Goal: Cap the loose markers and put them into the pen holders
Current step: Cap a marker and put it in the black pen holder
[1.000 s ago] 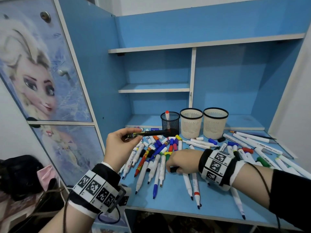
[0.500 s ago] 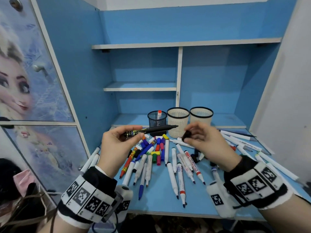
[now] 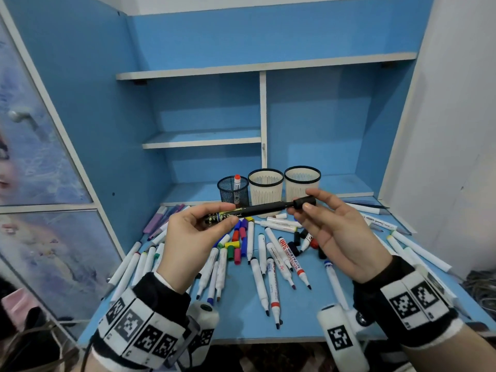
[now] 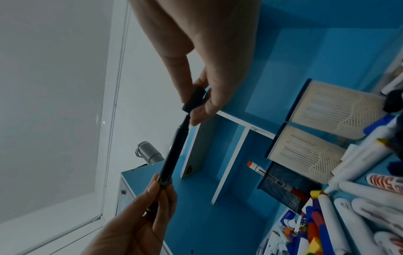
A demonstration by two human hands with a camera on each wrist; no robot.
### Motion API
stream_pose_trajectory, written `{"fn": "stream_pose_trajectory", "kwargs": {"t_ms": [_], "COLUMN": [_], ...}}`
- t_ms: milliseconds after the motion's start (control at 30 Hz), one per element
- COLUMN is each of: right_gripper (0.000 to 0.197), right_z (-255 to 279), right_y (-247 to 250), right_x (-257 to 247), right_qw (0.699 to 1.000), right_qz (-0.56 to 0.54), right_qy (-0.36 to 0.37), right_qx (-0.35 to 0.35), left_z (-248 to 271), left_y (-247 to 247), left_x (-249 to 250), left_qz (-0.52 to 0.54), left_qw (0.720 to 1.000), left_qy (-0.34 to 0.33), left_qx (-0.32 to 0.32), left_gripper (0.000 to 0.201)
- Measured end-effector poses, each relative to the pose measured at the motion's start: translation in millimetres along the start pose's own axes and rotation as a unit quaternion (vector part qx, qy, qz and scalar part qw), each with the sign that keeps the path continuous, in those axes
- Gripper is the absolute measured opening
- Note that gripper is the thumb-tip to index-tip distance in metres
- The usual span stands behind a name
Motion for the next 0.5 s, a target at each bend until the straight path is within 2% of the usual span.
{"fn": "stream_pose_trajectory", "kwargs": {"t_ms": [233,367,500], "right_gripper": [0.035,0.048,0.049], "right_z": [5,7,7], "right_y": [11,15,18], "right_x": [3,-5,-9], "right_qw": [1.0,0.998,0.997], "right_qz": [0.024,0.049,0.062], "right_qy": [0.016,0.045,0.05], "right_qx": [0.0,0.006,0.009], "left_z": [-2,-4,-2], "left_y": [-11,-18,-25], "left_x": [1,5,9], "left_qz": [0.003,0.013,0.036], "left_qw": [0.999,0.998,0.997], "left_qy": [0.008,0.004,0.009], "left_qx": [-0.038,-0.06,-0.074], "left_gripper": [0.019,0.019,0.018]}}
Point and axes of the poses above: each hand's wrist, its own z-axis away from the middle knuckle, its own y-axis out of the back of the hand, x = y × z, the point moved 9 cm from there along -z, towards the middle knuckle, and after that the axes turned 6 degrees about -y, right-handed, at the moved point
